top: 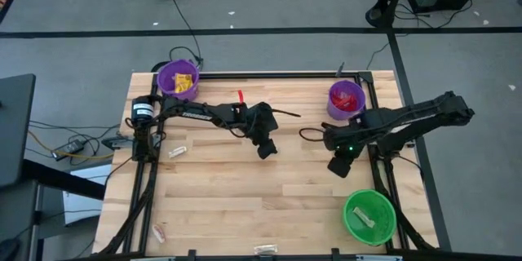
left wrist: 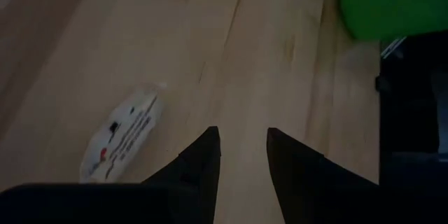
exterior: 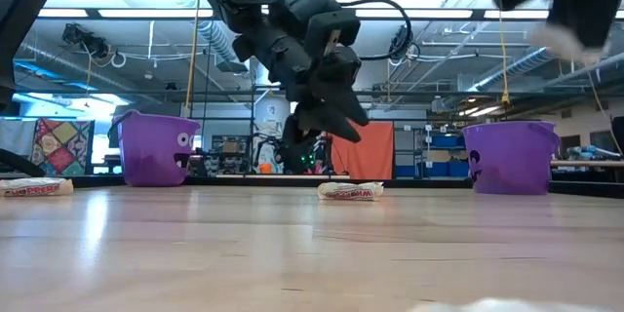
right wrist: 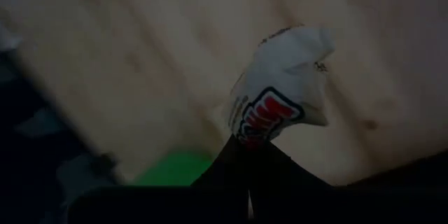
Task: Sort candy by brand, put in halloween buckets
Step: Put the white chocolate bar into the green bucket
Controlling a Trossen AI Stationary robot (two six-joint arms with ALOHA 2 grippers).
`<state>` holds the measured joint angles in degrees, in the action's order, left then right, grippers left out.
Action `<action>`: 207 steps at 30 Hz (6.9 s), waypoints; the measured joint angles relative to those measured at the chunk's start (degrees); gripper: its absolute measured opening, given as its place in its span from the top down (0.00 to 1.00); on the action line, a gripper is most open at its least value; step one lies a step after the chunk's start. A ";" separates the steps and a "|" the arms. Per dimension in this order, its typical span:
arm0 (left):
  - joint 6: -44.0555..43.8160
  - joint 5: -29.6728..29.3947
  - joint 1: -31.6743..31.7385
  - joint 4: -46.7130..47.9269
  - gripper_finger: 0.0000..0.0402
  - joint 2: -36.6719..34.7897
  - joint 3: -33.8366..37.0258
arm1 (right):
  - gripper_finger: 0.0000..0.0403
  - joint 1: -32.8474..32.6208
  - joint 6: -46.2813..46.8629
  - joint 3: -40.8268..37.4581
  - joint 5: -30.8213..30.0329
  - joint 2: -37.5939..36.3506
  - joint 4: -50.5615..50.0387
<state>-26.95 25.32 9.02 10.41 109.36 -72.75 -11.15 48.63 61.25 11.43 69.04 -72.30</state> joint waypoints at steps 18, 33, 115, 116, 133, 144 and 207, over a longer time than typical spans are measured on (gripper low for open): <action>19.21 2.84 -2.76 4.79 0.70 0.00 0.00 | 1.00 -27.46 27.67 10.98 17.05 0.80 0.78; 34.86 -17.81 -5.41 16.44 0.57 0.02 0.00 | 0.85 -35.56 29.43 10.94 8.42 5.52 0.97; 52.42 -21.64 -1.07 13.99 0.73 8.55 -8.20 | 0.63 -39.18 46.30 10.87 -31.68 6.78 1.00; 52.43 -21.65 -0.99 13.35 0.73 8.77 -8.20 | 0.63 -38.70 46.32 10.87 -31.54 6.78 1.49; 55.04 -19.76 -0.74 13.33 0.98 9.20 -8.22 | 0.63 -34.00 44.05 10.87 -31.29 6.80 5.00; 54.32 -26.93 -0.74 18.55 0.96 8.77 -10.14 | 0.63 -33.99 40.20 10.87 -31.07 6.80 5.85; 66.36 2.25 7.64 29.96 0.65 9.05 -14.65 | 0.63 -21.58 25.32 10.87 -17.03 6.80 7.11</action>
<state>39.42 27.57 16.66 40.38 118.41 -87.40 -32.73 73.95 72.12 -5.60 75.83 -65.19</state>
